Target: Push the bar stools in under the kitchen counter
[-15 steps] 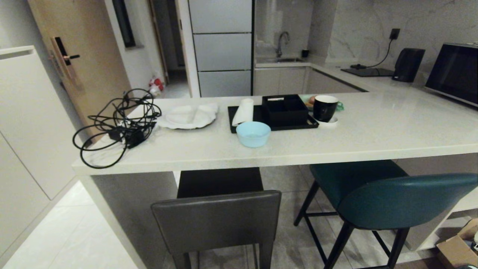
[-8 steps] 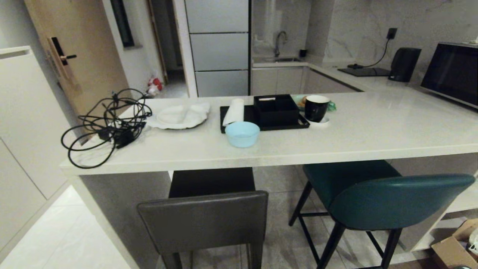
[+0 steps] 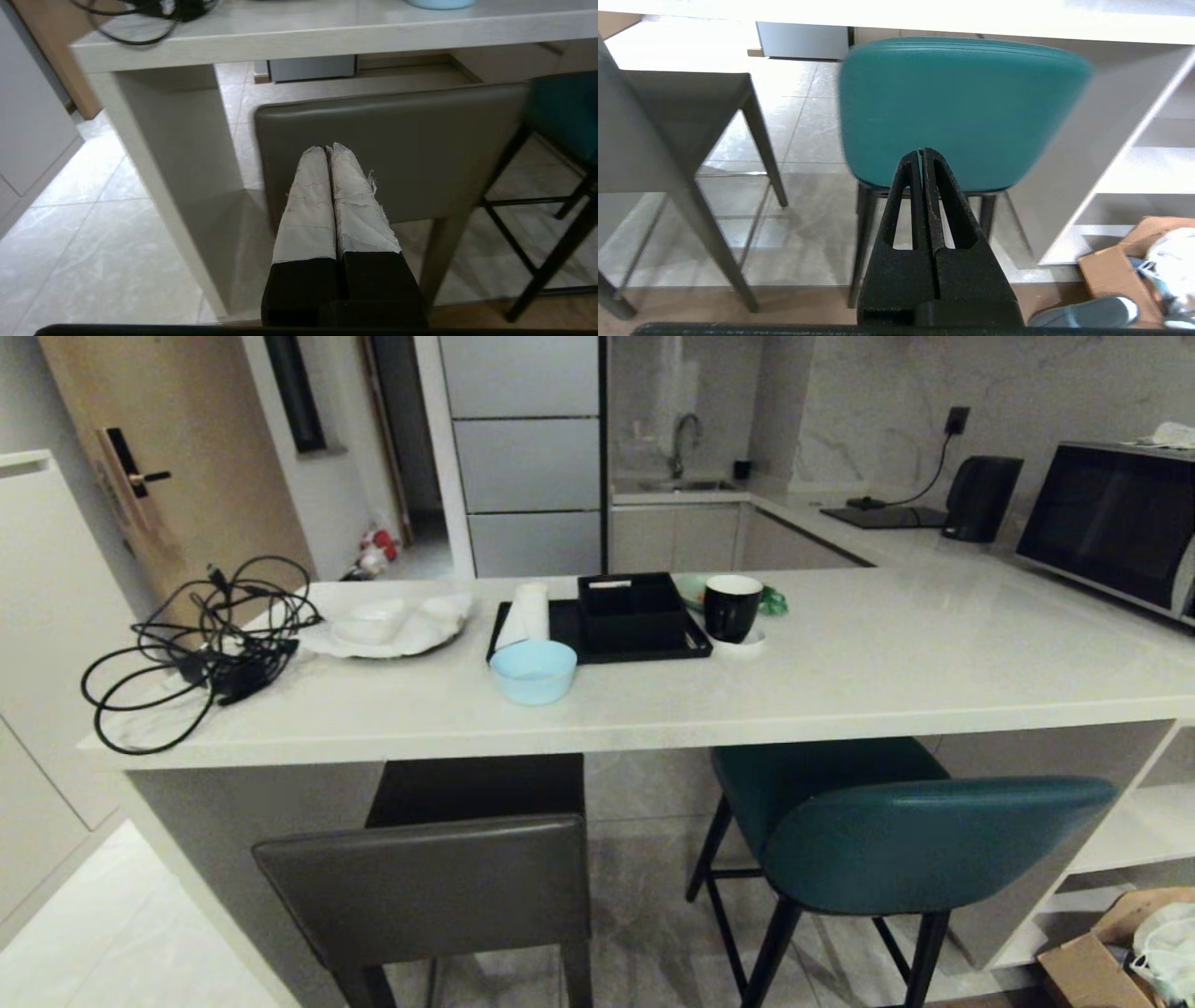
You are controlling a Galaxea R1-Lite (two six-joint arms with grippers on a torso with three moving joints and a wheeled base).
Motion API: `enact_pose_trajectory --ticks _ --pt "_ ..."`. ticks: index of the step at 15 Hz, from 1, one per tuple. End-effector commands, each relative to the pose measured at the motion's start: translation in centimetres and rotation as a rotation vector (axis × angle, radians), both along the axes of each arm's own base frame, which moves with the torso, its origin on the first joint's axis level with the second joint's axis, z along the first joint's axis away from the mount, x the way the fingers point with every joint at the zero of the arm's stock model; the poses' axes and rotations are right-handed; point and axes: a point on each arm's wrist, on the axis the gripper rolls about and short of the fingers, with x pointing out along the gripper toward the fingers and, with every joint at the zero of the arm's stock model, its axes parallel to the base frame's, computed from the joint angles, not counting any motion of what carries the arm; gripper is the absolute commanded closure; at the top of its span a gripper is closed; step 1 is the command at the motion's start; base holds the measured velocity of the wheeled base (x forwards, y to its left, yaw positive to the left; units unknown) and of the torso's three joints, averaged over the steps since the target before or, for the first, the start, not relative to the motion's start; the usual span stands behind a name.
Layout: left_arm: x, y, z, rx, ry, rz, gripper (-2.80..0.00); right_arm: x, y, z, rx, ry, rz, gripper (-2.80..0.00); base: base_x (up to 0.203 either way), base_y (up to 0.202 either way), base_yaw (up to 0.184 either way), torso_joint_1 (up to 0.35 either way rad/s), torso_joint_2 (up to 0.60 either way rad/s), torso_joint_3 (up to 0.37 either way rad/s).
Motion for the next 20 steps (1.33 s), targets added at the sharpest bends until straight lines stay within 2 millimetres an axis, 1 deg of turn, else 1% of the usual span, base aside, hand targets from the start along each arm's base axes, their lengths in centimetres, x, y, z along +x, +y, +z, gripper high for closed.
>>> enact_pose_trajectory --ticks 1,7,20 --pt "0.15 0.0 -0.5 0.0 0.019 0.0 0.0 0.0 0.0 0.0 -0.001 0.0 0.001 0.0 0.0 -0.194 0.001 0.002 0.0 -0.002" --pt "0.15 0.0 -0.5 -0.031 0.02 0.0 0.0 0.0 0.0 0.0 -0.001 0.0 -0.001 0.0 0.0 -0.176 0.002 0.004 0.0 0.001" --pt "0.15 0.01 -0.49 -0.033 0.019 -0.001 0.0 0.0 0.0 0.0 -0.002 0.0 0.001 0.0 0.0 0.0 0.0 0.0 0.0 0.0"
